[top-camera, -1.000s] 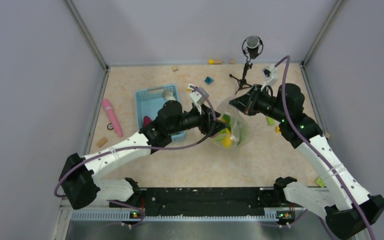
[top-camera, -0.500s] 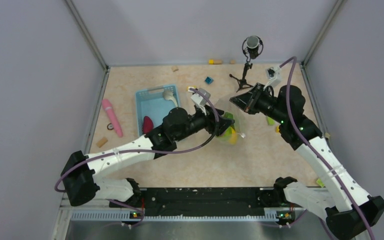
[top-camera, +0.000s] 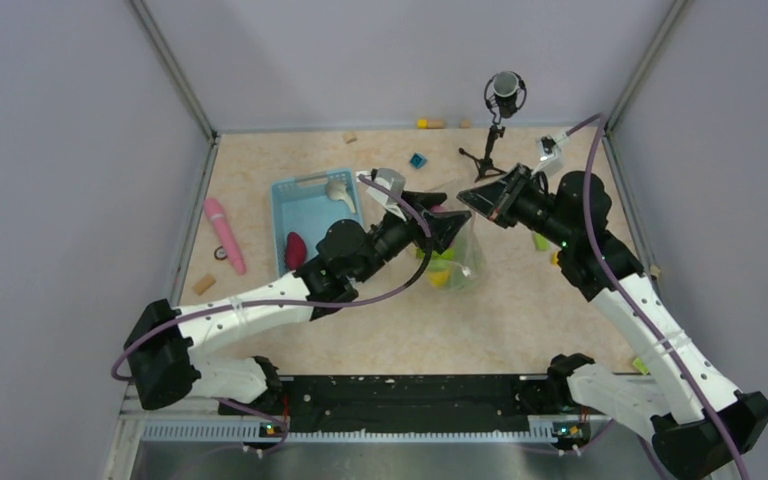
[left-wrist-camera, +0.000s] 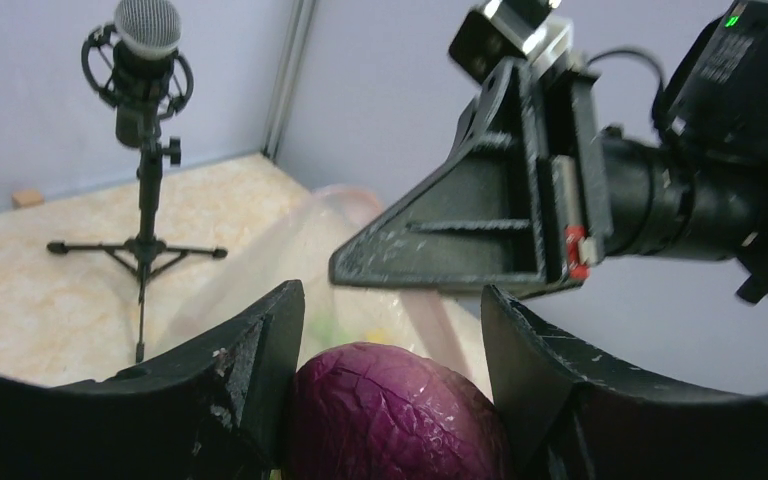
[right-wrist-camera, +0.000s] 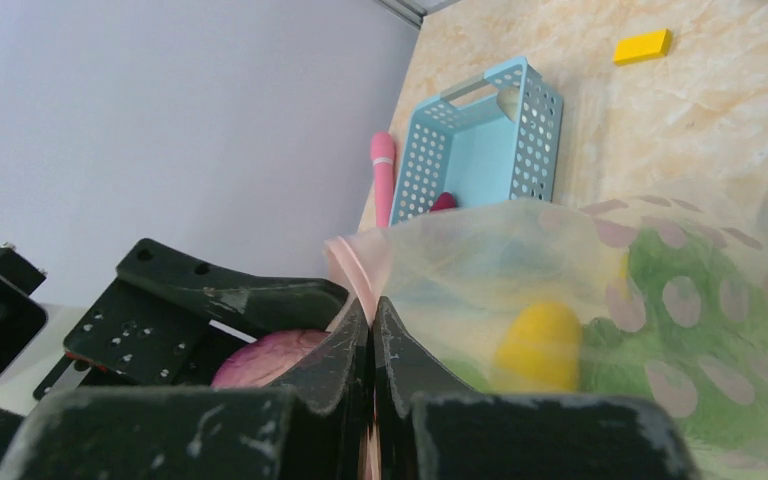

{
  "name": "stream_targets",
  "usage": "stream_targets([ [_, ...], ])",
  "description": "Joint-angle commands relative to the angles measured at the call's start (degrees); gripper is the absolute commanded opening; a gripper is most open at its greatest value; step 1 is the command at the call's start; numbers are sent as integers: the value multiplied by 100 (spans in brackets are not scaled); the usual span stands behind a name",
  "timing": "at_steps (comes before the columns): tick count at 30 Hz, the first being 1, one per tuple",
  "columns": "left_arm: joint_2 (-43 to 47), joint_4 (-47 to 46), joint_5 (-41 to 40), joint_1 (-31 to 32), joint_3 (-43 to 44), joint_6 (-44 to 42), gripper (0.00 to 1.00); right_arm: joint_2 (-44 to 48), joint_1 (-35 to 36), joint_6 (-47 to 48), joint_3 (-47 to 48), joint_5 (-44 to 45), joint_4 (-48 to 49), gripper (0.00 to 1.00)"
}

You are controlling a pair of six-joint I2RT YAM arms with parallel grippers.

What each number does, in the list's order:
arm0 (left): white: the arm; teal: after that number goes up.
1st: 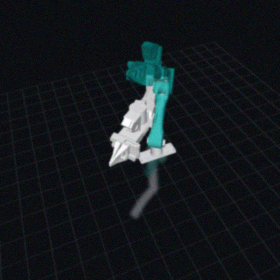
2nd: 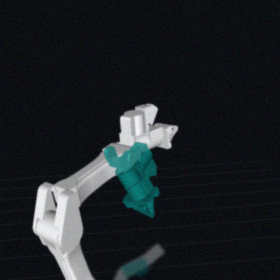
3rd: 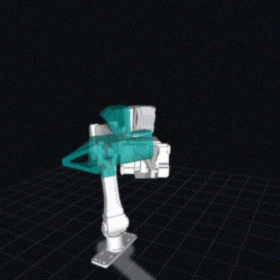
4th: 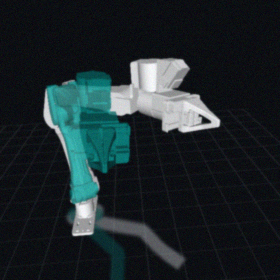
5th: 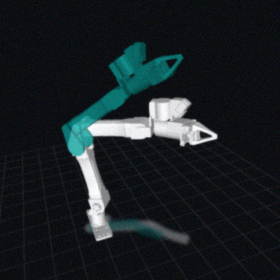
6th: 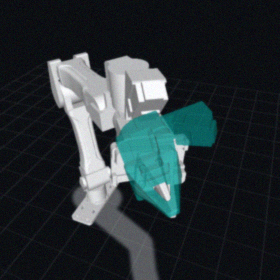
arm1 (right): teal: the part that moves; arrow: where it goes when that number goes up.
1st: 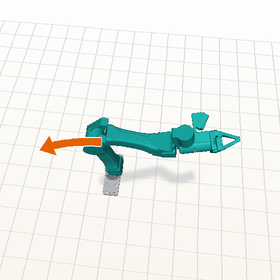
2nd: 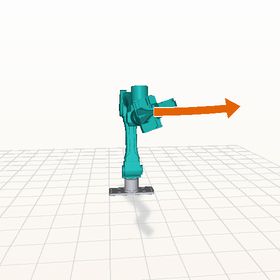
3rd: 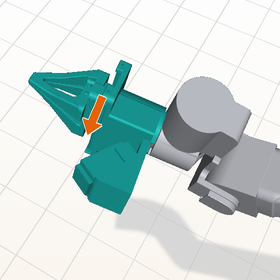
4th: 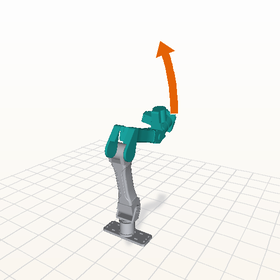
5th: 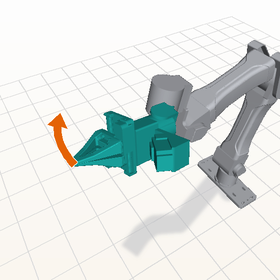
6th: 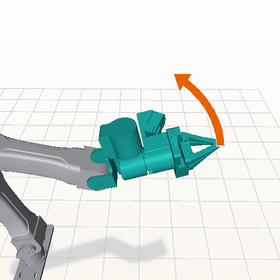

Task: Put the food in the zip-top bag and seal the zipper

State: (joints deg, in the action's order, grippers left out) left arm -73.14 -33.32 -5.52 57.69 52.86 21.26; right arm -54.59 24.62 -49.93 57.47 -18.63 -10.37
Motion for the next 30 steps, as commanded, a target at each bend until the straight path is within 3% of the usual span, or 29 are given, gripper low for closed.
stream_targets([
  [1, -281, -1257, -237, 88, 35, -131, 0, 184, 10, -511, -108, 2, 590, 0],
  [12, -939, -2030, -838, 173, -357, -289, 0, 569, -9, -873, -196, 383, 729, 0],
  [20, -992, -1878, -939, 218, -368, -286, 76, 595, -14, -790, -48, 290, 632, 0],
  [25, -950, -1698, -904, 233, -326, -242, 97, 622, -18, -750, -27, 303, 625, 0],
  [30, -793, -1441, -845, 234, -351, -154, 99, 643, -23, -702, -34, 324, 623, 0],
])
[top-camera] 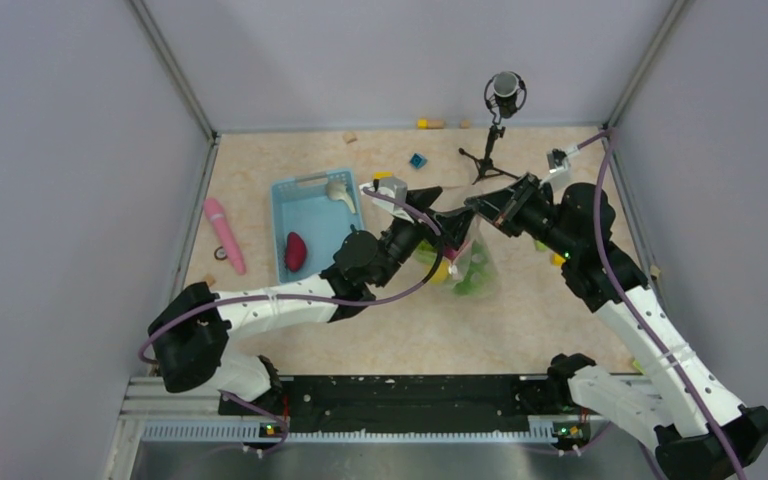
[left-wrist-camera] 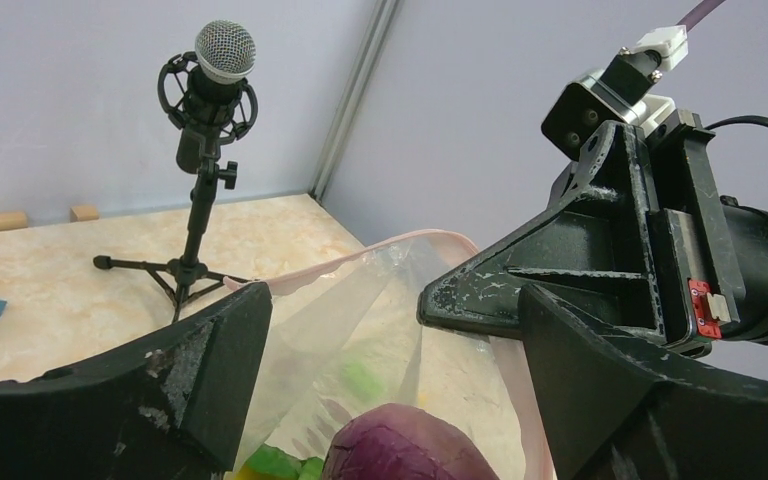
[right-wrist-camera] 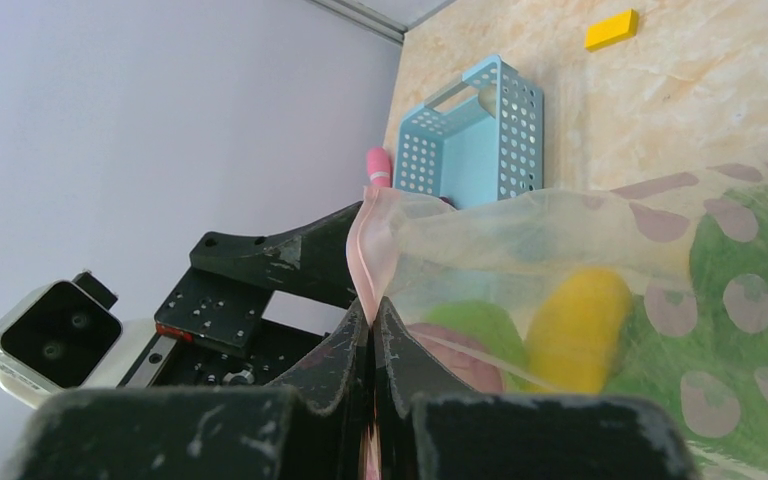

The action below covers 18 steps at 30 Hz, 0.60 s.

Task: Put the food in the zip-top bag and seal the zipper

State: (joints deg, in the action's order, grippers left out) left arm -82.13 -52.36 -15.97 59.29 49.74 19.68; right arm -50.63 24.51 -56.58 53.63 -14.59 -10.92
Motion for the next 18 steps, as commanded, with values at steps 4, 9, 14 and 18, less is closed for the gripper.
stream_targets([
  [4, 554, 880, 196, 70, -26, 26, 99, 238, -34, 11, 335, -70, 670, 0],
  [9, 1263, 2164, 17, 66, 202, -45, 99, 238, -49, 83, 309, -70, 612, 0],
  [14, 1767, 3679, -1556, 51, 311, 87, 99, 217, -52, 199, 327, -92, 530, 0],
  [18, 1853, 4641, -1869, -14, 427, 302, 99, 157, -51, 302, 374, -149, 414, 0],
])
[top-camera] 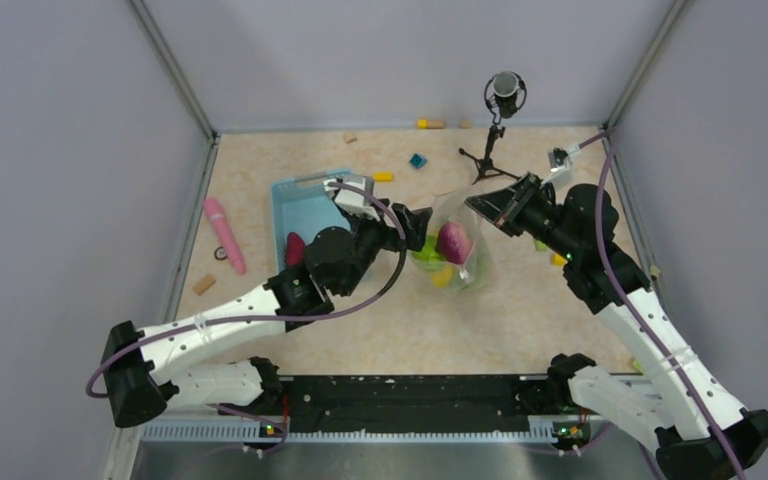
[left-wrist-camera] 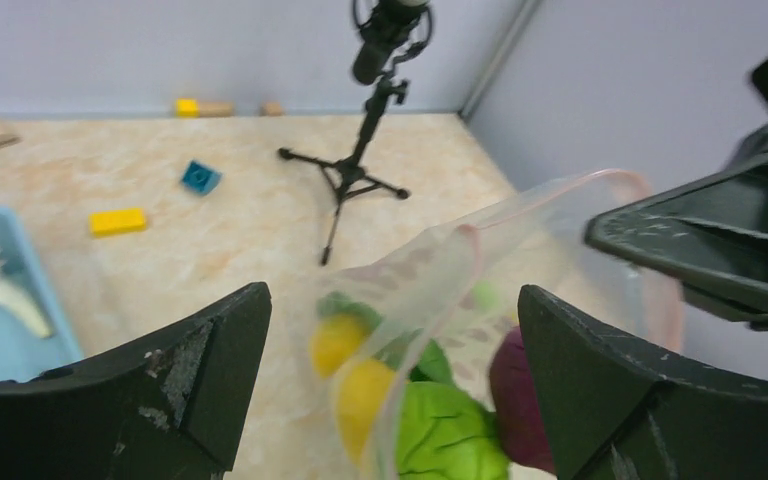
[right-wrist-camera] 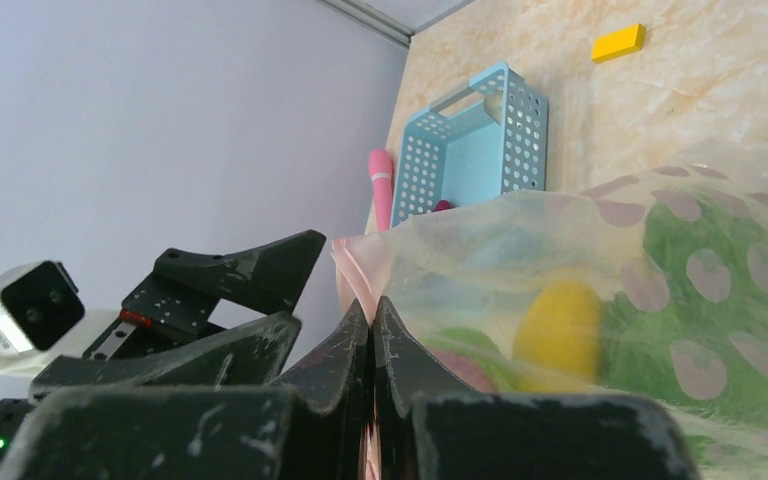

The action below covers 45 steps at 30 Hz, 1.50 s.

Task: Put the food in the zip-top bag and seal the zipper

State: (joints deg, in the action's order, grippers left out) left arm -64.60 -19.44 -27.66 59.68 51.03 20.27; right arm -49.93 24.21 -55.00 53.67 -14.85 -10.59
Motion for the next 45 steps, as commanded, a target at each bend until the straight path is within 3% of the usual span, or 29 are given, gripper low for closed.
stream_targets([
  [1, 86, 1562, -608, -57, 352, 301, 99, 62, -17, 153, 366, -123, 369, 0],
  [5, 98, 2388, -329, -56, 423, 656, 99, -42, -33, 190, 372, -156, 339, 0],
  [10, 167, 2281, 80, -60, 103, 960, 87, -223, -60, 218, 427, -305, 373, 0],
  [11, 119, 2257, 47, -63, 93, 975, 80, -253, -65, 231, 433, -338, 374, 0],
  [15, -217, 2298, -274, -63, 305, 1058, 34, -295, -79, 345, 425, -359, 276, 0],
  [19, -567, 2346, -268, -74, 622, 1010, 3, -336, -192, 634, 554, -192, -110, 0],
  [20, -619, 2399, -271, -73, 718, 1008, 0, -371, -223, 747, 599, -102, -223, 0],
  [29, -153, 1998, 425, -74, 981, 273, 0, -1274, -294, 2500, 1996, 1187, -1922, 0],
  [37, -261, 1756, 535, -85, 2067, -741, 0, -1417, -292, 3260, 2754, 2717, -3115, 0],
  [45, -1527, 2424, 691, -226, 3636, -1181, 0, -1315, -280, 3381, 2533, 1649, -3595, 0],
])
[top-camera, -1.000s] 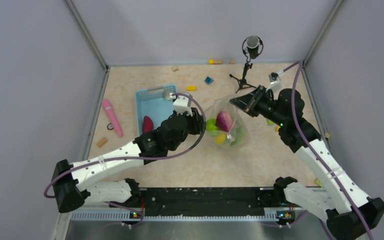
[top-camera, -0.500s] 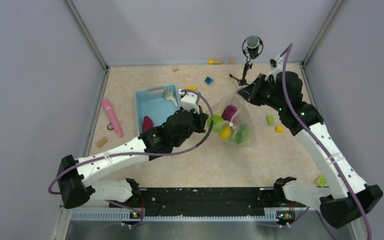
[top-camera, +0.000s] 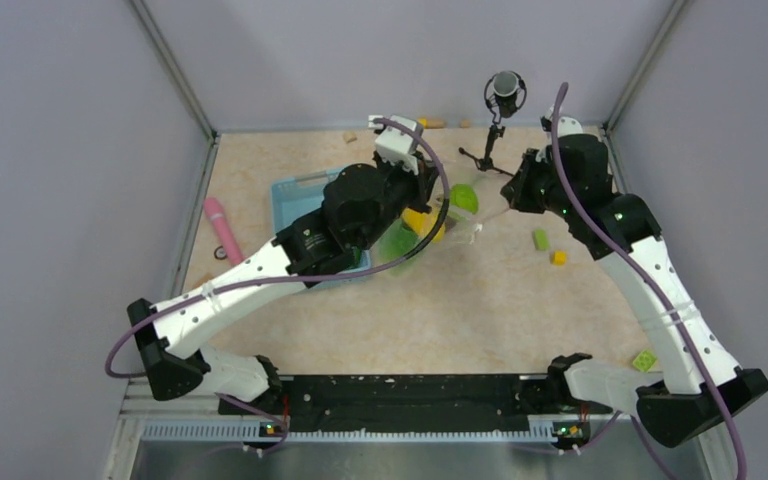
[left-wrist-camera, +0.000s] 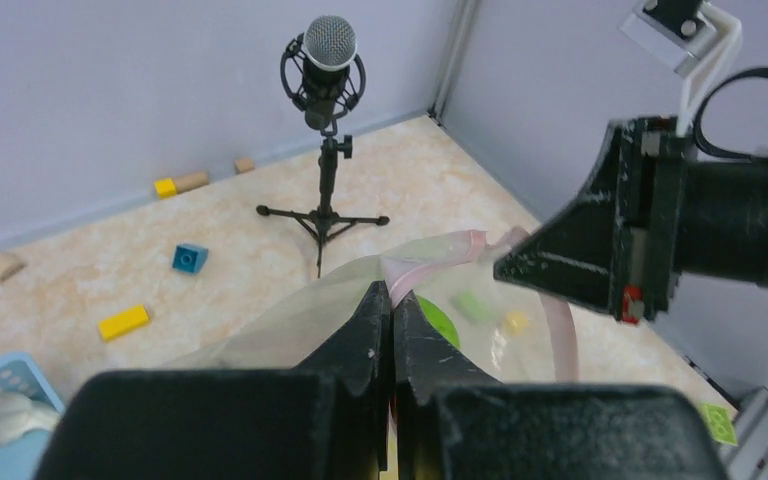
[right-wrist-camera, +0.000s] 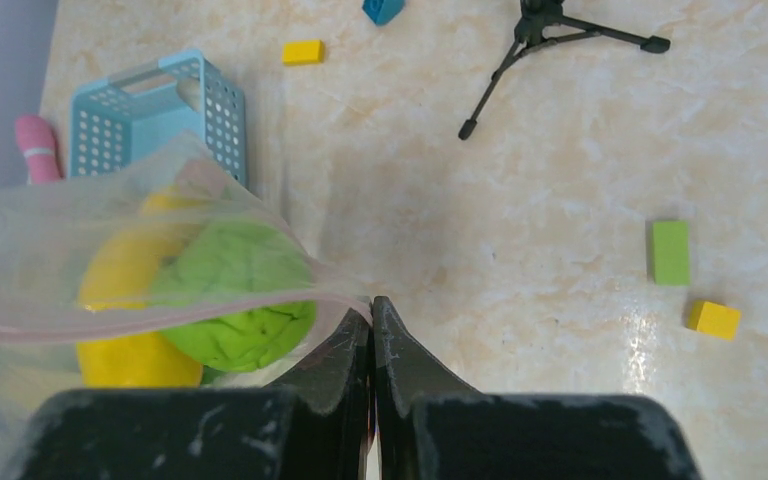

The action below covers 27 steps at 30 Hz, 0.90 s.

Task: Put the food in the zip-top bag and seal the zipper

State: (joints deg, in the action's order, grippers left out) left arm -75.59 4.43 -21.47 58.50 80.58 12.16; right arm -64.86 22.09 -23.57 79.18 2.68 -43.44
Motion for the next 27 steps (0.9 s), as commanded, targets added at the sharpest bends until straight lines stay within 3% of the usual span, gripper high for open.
stream_targets([
  [1, -570, 191, 203, -115, 836, -368, 0, 211, -72, 239, -39, -184, -302, 0],
  [9, -1118, 939, 803, -267, 1206, -141, 0, 698, -72, 119, -418, -353, -396, 0],
  [14, -1201, 1228, 1374, -323, 1201, 53, 13, 887, -73, 10, -575, -561, -453, 0],
  [16, -1205, 1306, 1665, -322, 1145, 85, 30, 986, -71, 5, -772, -565, -209, 0],
  [19, -1113, 1320, 1764, -322, 987, 104, 74, 1036, -71, 18, -949, -590, 178, 0],
  [20, -1053, 1317, 1712, -322, 929, 117, 84, 1019, -73, 26, -963, -634, 269, 0],
  [22, -874, 1233, 1626, -330, 759, 112, 96, 991, -68, 56, -993, -717, 339, 0],
  [27, -20, 740, 1269, -330, -72, 147, 98, 986, -73, 154, -1066, -642, 411, 0],
])
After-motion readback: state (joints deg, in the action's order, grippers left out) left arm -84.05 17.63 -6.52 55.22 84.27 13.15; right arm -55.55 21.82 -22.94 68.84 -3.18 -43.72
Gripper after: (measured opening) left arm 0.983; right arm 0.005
